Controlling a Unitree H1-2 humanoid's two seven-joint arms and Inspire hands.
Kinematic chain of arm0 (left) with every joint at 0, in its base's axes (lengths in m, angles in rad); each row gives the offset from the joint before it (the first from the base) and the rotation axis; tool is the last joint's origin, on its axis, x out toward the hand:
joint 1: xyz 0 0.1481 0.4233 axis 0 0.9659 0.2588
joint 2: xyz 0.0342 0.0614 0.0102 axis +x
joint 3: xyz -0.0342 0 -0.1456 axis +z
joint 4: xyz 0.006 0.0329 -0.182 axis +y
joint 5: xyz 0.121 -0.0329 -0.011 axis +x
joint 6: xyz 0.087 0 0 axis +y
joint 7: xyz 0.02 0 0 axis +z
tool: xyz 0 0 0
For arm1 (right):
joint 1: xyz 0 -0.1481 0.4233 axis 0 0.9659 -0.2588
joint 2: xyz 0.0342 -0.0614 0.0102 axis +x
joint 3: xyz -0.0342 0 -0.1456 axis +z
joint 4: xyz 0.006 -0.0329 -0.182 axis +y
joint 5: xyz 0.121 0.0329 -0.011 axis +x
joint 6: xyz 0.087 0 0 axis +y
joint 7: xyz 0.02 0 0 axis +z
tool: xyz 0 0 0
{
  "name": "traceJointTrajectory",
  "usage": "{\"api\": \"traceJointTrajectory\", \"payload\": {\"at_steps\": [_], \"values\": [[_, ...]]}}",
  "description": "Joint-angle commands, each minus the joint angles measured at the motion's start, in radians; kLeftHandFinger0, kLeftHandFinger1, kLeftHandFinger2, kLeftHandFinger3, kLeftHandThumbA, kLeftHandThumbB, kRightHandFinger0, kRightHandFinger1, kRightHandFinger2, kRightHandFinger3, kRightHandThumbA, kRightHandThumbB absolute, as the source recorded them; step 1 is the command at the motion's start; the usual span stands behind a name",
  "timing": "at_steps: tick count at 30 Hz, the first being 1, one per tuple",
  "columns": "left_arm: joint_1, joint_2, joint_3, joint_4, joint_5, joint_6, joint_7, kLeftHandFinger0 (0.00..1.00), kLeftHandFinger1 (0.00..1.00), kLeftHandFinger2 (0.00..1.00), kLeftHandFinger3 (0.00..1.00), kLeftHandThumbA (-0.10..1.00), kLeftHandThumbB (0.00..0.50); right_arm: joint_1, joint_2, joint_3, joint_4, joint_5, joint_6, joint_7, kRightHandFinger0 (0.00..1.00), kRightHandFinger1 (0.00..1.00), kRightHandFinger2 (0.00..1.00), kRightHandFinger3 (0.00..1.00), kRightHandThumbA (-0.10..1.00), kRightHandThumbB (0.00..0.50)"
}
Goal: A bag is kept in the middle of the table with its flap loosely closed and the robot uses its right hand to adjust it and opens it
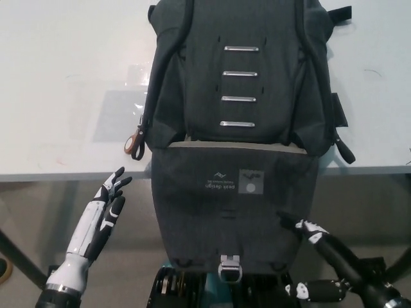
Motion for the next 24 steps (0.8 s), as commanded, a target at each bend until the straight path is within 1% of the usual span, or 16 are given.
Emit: {"api": "traceJointTrajectory", "payload": {"at_steps": [1, 3, 4, 6, 8, 9, 10, 13, 15, 16, 17, 20, 22, 24], "values": [[-0.055, 0.042, -0.006, -0.014, 0.014, -0.025, -0.016, 1.0, 1.0, 0.9, 1.0, 1.0, 0.06, 0.076, 0.117, -0.273, 0.107, 0.409, -0.245, -0.121, 1.0, 1.0, 1.0, 1.0, 1.0, 0.237], [-0.056, 0.042, -0.005, -0.011, 0.008, -0.033, -0.016, 1.0, 1.0, 0.9, 1.0, 1.0, 0.057, 0.081, 0.141, -0.299, 0.118, 0.419, -0.259, -0.123, 1.0, 1.0, 1.0, 1.0, 1.0, 0.248], [-0.055, 0.044, -0.005, -0.013, 0.015, -0.028, -0.016, 1.0, 1.0, 0.9, 1.0, 1.0, 0.064, 0.083, 0.164, -0.321, 0.128, 0.429, -0.269, -0.126, 1.0, 1.0, 1.0, 1.0, 1.0, 0.26], [-0.054, 0.042, -0.004, -0.013, 0.013, -0.028, -0.014, 1.0, 1.0, 0.9, 1.0, 0.99, 0.059, 0.08, 0.198, -0.35, 0.145, 0.439, -0.279, -0.136, 1.0, 1.0, 1.0, 1.0, 1.0, 0.284], [-0.051, 0.04, -0.003, -0.011, 0.012, -0.029, -0.012, 1.0, 1.0, 0.9, 1.0, 0.99, 0.051, 0.079, 0.228, -0.37, 0.158, 0.446, -0.296, -0.122, 1.0, 1.0, 1.0, 1.0, 1.0, 0.239], [-0.049, 0.039, -0.003, -0.012, 0.01, -0.03, -0.011, 1.0, 1.0, 0.9, 1.0, 0.97, 0.048, 0.079, 0.241, -0.375, 0.162, 0.445, -0.305, -0.116, 1.0, 1.0, 1.0, 1.0, 1.0, 0.209], [-0.047, 0.037, -0.001, -0.012, 0.006, -0.028, -0.012, 1.0, 1.0, 0.9, 1.0, 0.97, 0.048, 0.078, 0.254, -0.379, 0.166, 0.442, -0.317, -0.111, 1.0, 1.0, 1.0, 1.0, 1.0, 0.205], [-0.048, 0.038, -0.002, -0.009, 0.009, -0.031, -0.01, 1.0, 1.0, 0.9, 1.0, 0.96, 0.05, 0.072, 0.287, -0.394, 0.191, 0.431, -0.327, -0.085, 1.0, 1.0, 1.0, 1.0, 1.0, 0.234], [-0.05, 0.039, -0.003, -0.006, 0.016, -0.033, -0.005, 1.0, 1.0, 0.9, 1.0, 0.96, 0.049, 0.072, 0.313, -0.406, 0.203, 0.42, -0.327, -0.07, 1.0, 1.0, 1.0, 1.0, 1.0, 0.226], [-0.051, 0.04, -0.002, -0.006, 0.013, -0.032, -0.005, 1.0, 1.0, 0.9, 1.0, 0.95, 0.044, 0.074, 0.325, -0.406, 0.206, 0.419, -0.327, -0.063, 1.0, 1.0, 1.0, 1.0, 1.0, 0.235], [-0.052, 0.042, -0.002, -0.006, 0.013, -0.032, -0.004, 1.0, 1.0, 0.9, 1.0, 0.95, 0.043, 0.073, 0.332, -0.408, 0.208, 0.418, -0.327, -0.059, 1.0, 1.0, 1.0, 1.0, 1.0, 0.234], [-0.054, 0.044, -0.005, -0.008, 0.015, -0.031, -0.002, 1.0, 1.0, 0.9, 1.0, 0.95, 0.043, 0.077, 0.344, -0.406, 0.209, 0.431, -0.327, -0.038, 1.0, 1.0, 1.0, 1.0, 1.0, 0.215], [-0.051, 0.043, -0.007, -0.01, 0.015, -0.027, -0.003, 1.0, 1.0, 0.9, 1.0, 0.94, 0.043, 0.079, 0.351, -0.402, 0.203, 0.461, -0.307, -0.027, 1.0, 1.0, 1.0, 1.0, 1.0, 0.216], [-0.046, 0.042, -0.006, -0.013, 0.008, -0.021, -0.005, 1.0, 1.0, 0.92, 1.0, 0.94, 0.043, 0.075, 0.36, -0.394, 0.203, 0.457, -0.309, -0.027, 1.0, 1.0, 1.0, 1.0, 1.0, 0.225]]}}
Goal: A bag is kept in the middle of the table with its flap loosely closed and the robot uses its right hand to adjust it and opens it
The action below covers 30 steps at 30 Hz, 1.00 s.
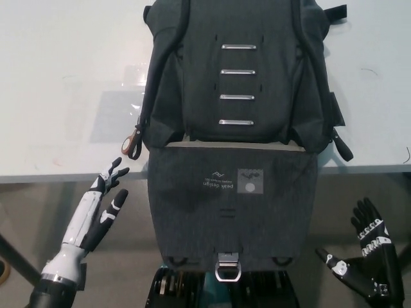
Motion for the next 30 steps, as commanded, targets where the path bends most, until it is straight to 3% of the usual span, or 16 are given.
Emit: {"api": "traceJointTrajectory", "payload": {"at_steps": [1, 6, 12, 15, 30], "values": [[-0.014, 0.014, -0.006, -0.018, 0.008, -0.013, -0.005, 1.0, 1.0, 0.92, 1.0, 0.94, 0.042, -0.008, 0.016, 0.005, -0.014, 0.077, -0.063, 0.019, 1.0, 1.0, 1.0, 1.0, 1.0, 0.237], [-0.008, 0.013, -0.001, -0.02, 0.006, -0.02, 0.002, 1.0, 1.0, 0.92, 1.0, 0.94, 0.037, -0.034, 0.015, 0.032, 0.019, 0.03, -0.057, 0.018, 1.0, 1.0, 1.0, 1.0, 1.0, 0.193], [-0.012, 0.01, 0.001, -0.02, 0.008, -0.019, 0.007, 1.0, 1.0, 0.92, 1.0, 0.93, 0.03, -0.058, -0.013, 0.043, 0.048, -0.02, -0.059, 0.005, 1.0, 1.0, 1.0, 1.0, 1.0, 0.237], [0.003, 0.006, -0.002, -0.031, 0.013, -0.01, 0.006, 1.0, 1.0, 0.93, 1.0, 0.92, 0.029, -0.053, -0.022, 0.051, 0.058, -0.056, -0.088, 0.001, 1.0, 1.0, 1.0, 1.0, 1.0, 0.183], [0.041, -0.011, -0.006, -0.039, 0.021, -0.003, 0.013, 1.0, 1.0, 0.9, 0.99, 0.78, 0.029, -0.025, -0.051, 0.087, 0.04, -0.062, -0.07, 0.019, 1.0, 1.0, 1.0, 1.0, 1.0, 0.182]]}}
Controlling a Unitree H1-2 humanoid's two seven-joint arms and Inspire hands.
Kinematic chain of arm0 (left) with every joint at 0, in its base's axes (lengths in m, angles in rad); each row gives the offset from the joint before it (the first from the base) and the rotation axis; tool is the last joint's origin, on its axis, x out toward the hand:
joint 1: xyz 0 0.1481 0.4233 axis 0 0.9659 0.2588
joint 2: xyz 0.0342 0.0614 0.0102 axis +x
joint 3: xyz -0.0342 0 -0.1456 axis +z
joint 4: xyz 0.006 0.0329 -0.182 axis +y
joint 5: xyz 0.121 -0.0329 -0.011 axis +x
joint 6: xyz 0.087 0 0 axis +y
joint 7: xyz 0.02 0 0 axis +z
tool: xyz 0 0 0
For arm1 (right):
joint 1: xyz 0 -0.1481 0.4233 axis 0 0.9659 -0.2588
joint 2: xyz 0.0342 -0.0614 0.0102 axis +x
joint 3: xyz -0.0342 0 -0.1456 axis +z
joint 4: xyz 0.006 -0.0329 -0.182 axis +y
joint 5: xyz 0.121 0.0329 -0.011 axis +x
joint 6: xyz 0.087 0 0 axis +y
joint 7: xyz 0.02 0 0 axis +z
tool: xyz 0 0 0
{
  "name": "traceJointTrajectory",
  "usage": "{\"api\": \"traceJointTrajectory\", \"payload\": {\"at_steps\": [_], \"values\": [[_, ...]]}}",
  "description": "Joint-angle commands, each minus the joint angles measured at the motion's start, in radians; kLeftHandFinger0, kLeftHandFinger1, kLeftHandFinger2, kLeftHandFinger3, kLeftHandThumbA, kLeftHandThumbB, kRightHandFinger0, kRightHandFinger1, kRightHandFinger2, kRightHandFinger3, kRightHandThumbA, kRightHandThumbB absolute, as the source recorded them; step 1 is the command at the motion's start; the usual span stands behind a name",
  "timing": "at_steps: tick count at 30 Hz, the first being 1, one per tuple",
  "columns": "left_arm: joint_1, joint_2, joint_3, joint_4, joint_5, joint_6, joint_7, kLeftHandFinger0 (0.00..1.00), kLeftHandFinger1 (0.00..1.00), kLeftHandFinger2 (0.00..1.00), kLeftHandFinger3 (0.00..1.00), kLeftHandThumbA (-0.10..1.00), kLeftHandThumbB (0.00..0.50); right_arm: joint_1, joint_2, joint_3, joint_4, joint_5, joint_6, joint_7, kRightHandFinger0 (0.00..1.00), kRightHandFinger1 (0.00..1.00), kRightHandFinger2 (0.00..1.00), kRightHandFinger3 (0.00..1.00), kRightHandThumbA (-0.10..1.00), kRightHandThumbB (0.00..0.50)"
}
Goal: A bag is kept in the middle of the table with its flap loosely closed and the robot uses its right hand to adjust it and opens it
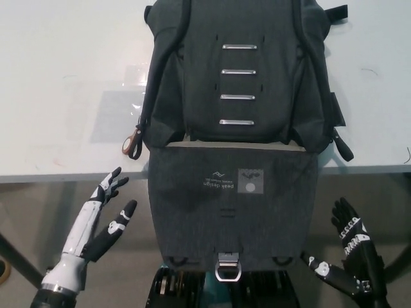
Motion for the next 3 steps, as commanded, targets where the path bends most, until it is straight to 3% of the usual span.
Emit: {"api": "traceJointTrajectory", "payload": {"at_steps": [1, 3], "values": [[0.004, -0.004, -0.004, -0.03, 0.015, -0.007, 0.012, 1.0, 1.0, 0.9, 0.99, 0.78, 0.029, 0.006, -0.016, 0.014, -0.026, -0.001, -0.055, 0.018, 1.0, 1.0, 1.0, 1.0, 1.0, 0.189], [0.007, -0.005, -0.004, -0.03, 0.017, -0.011, 0.013, 1.0, 1.0, 0.92, 1.0, 0.79, 0.024, 0.006, -0.018, 0.017, -0.024, -0.013, -0.062, 0.009, 1.0, 1.0, 1.0, 1.0, 1.0, 0.193]]}}
